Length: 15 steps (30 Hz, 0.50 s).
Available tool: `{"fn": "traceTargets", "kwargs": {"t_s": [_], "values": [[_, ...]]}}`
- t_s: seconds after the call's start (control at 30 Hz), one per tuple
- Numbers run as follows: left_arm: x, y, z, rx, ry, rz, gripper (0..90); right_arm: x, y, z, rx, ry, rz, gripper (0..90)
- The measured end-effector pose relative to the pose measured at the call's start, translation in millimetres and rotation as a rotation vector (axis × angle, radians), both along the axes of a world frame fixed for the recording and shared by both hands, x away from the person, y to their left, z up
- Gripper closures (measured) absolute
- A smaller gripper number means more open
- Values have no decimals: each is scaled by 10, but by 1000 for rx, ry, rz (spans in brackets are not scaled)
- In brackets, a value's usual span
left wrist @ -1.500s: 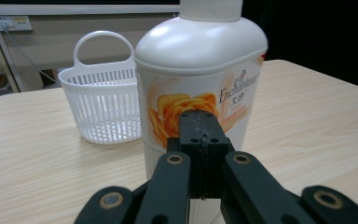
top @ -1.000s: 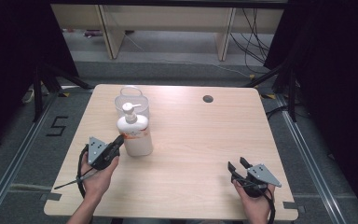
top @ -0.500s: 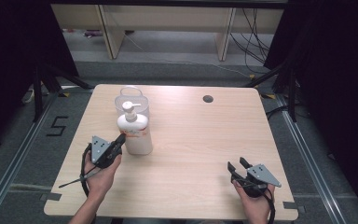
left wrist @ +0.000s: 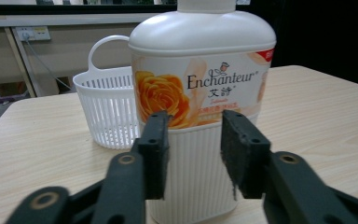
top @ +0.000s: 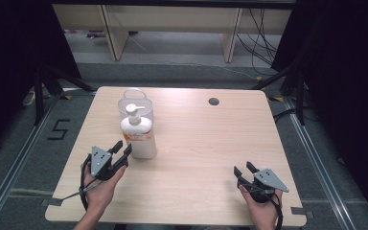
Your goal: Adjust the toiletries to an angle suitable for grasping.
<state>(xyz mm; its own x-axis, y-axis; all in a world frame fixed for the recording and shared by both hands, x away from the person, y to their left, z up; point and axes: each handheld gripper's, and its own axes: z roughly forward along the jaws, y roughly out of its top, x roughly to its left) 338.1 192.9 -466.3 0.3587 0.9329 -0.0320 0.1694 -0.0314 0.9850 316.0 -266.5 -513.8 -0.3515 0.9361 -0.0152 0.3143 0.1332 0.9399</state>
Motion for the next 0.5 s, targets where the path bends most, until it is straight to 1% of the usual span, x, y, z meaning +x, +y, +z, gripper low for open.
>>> {"fn": "traceTargets", "kwargs": {"t_s": [0.03,0.07,0.1,0.13,0.17,0.23,0.27,0.3,0.33,0.37,0.4,0.43,0.47,0.5], "values": [[-16,-4,0,-3,1,-3,559,0,3,0,1,2,0,462],[-26,-6,-1,-3,-8,-6,537,1,4,-2,1,-2,-3,462],[-33,-9,-2,-3,-17,-9,505,-1,3,0,0,3,-2,461],[-50,-16,5,-3,-15,-4,482,0,1,0,1,1,0,460],[-56,-14,10,0,-16,-3,468,-1,7,-1,11,11,-2,460],[-64,-17,30,-3,-23,6,428,-3,8,-1,16,13,-4,459],[-65,-21,37,-11,-29,7,417,1,8,-4,23,11,0,459],[-69,-19,49,-8,-27,7,402,-1,9,-4,28,13,-1,458],[-78,-24,66,-14,-25,9,392,0,2,1,21,9,3,458],[-79,-28,79,-22,-36,5,383,2,-2,-3,22,2,3,458],[-84,-32,98,-24,-42,3,379,2,-9,-2,21,6,7,458],[-89,-37,113,-26,-45,3,375,1,-9,-2,25,7,9,457],[-99,-53,137,-37,-46,6,373,1,-10,-1,25,6,10,457],[-98,-61,150,-44,-55,3,373,-18,11,0,53,29,-3,456]]}}
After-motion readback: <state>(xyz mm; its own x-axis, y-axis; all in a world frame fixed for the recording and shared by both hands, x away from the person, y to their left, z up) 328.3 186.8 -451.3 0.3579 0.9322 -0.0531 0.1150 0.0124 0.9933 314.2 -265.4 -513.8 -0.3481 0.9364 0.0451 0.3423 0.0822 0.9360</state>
